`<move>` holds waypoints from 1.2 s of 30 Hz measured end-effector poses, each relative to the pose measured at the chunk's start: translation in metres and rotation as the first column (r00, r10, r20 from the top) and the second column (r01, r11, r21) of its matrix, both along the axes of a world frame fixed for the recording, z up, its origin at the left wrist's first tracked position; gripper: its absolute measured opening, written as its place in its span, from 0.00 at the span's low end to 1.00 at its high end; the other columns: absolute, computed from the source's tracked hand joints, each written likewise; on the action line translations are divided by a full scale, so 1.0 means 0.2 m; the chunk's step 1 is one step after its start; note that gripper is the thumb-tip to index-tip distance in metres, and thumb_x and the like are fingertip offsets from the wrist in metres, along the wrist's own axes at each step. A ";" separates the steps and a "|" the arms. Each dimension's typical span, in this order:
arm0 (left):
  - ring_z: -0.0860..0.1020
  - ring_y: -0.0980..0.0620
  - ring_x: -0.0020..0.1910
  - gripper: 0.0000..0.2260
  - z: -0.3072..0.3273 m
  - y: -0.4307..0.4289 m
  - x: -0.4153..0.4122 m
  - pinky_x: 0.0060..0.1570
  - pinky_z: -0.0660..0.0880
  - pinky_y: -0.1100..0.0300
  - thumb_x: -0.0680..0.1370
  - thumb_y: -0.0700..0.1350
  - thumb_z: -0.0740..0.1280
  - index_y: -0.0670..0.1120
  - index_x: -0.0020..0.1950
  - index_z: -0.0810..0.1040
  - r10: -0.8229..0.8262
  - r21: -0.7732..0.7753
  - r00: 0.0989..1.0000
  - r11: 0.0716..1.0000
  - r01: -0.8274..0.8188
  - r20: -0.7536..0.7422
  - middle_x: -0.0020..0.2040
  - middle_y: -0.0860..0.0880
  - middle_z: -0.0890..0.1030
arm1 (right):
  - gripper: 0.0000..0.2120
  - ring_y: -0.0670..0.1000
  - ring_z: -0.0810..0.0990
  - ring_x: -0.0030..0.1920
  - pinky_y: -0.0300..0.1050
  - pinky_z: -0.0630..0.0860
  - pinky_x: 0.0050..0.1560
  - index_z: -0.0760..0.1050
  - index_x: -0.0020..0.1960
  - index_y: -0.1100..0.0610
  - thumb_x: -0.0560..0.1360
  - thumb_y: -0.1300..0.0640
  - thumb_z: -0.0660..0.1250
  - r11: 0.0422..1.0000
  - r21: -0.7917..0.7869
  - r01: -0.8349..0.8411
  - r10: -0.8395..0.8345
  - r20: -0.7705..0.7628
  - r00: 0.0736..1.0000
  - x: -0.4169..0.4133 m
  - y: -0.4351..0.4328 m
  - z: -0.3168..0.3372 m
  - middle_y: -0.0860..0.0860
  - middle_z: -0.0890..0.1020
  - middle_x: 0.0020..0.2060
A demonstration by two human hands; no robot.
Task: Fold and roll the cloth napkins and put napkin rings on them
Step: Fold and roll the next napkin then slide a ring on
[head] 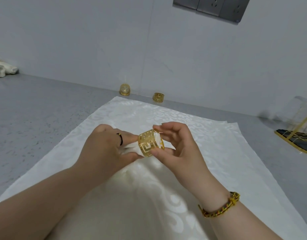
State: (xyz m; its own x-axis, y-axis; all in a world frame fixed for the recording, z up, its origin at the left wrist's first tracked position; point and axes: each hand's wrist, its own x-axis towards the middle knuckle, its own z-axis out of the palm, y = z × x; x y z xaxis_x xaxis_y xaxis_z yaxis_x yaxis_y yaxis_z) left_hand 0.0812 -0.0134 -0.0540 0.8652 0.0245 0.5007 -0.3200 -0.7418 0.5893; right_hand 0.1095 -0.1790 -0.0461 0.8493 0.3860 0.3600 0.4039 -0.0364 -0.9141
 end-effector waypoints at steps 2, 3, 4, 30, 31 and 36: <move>0.71 0.63 0.44 0.14 -0.01 -0.01 0.00 0.41 0.65 0.77 0.58 0.64 0.64 0.69 0.43 0.75 -0.009 -0.072 0.998 0.997 0.005 -0.056 0.35 0.62 0.79 | 0.23 0.40 0.77 0.52 0.36 0.77 0.47 0.68 0.49 0.47 0.63 0.67 0.72 1.000 0.007 -0.021 0.021 -0.048 0.999 0.01 0.00 -0.01 0.42 0.78 0.50; 0.74 0.63 0.42 0.08 -0.01 -0.01 0.01 0.39 0.67 0.75 0.61 0.59 0.70 0.64 0.39 0.76 -0.007 -0.105 0.995 0.995 -0.003 -0.097 0.35 0.60 0.79 | 0.23 0.41 0.77 0.53 0.36 0.77 0.47 0.68 0.49 0.47 0.64 0.68 0.72 1.000 -0.006 -0.021 0.021 -0.059 0.998 0.01 0.00 -0.01 0.42 0.77 0.50; 0.76 0.62 0.41 0.09 -0.02 -0.01 0.02 0.39 0.68 0.72 0.64 0.51 0.73 0.61 0.37 0.73 -0.004 -0.125 0.994 0.992 -0.010 -0.108 0.34 0.60 0.79 | 0.24 0.42 0.76 0.53 0.35 0.76 0.46 0.67 0.49 0.46 0.66 0.69 0.72 0.999 -0.031 -0.010 0.009 -0.060 0.998 0.00 0.01 -0.02 0.42 0.76 0.50; 0.65 0.58 0.60 0.18 -0.03 -0.02 0.05 0.41 0.58 0.69 0.72 0.59 0.63 0.64 0.61 0.68 0.033 0.393 0.992 0.920 0.018 -0.122 0.48 0.58 0.74 | 0.08 0.46 0.76 0.29 0.36 0.75 0.31 0.68 0.34 0.60 0.71 0.66 0.62 0.950 -0.311 -0.008 -0.131 -0.420 0.898 0.01 0.02 0.00 0.55 0.76 0.32; 0.67 0.58 0.60 0.20 -0.03 -0.01 0.05 0.47 0.57 0.74 0.71 0.62 0.60 0.64 0.62 0.67 -0.012 0.402 0.991 0.913 0.065 -0.132 0.51 0.58 0.76 | 0.09 0.46 0.75 0.29 0.36 0.75 0.31 0.67 0.33 0.60 0.71 0.66 0.61 0.952 -0.307 0.010 -0.143 -0.416 0.898 0.01 0.02 0.00 0.54 0.74 0.31; 0.70 0.59 0.63 0.45 -0.03 -0.04 0.02 0.63 0.52 0.67 0.56 0.71 0.46 0.57 0.72 0.60 -0.072 0.521 0.993 0.847 0.109 -0.090 0.66 0.61 0.70 | 0.09 0.48 0.73 0.30 0.36 0.72 0.30 0.66 0.34 0.59 0.72 0.65 0.61 0.959 -0.282 0.038 -0.164 -0.438 0.884 0.01 0.03 -0.01 0.55 0.71 0.32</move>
State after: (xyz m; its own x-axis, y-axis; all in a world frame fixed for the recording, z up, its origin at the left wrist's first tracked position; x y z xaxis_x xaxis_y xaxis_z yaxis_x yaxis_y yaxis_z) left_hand 0.0859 -0.0216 -0.0608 0.8814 -0.3058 0.3601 -0.3759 -0.9156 0.1425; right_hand 0.1108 -0.1726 -0.0487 0.9331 0.3146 -0.1740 -0.0707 -0.3139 -0.9468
